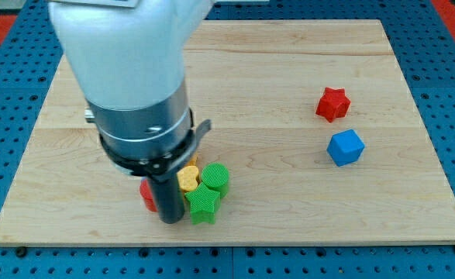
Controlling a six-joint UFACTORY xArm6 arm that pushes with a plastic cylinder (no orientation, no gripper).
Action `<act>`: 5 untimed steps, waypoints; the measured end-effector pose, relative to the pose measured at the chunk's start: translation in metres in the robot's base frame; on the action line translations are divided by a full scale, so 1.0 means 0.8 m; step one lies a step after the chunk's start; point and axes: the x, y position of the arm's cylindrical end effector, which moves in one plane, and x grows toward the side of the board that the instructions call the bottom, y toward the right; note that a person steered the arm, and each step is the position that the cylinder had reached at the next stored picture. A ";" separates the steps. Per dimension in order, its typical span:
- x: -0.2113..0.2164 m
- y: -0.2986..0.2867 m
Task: Move red circle on top left to red star
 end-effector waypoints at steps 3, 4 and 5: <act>-0.046 -0.101; -0.040 -0.104; -0.004 -0.101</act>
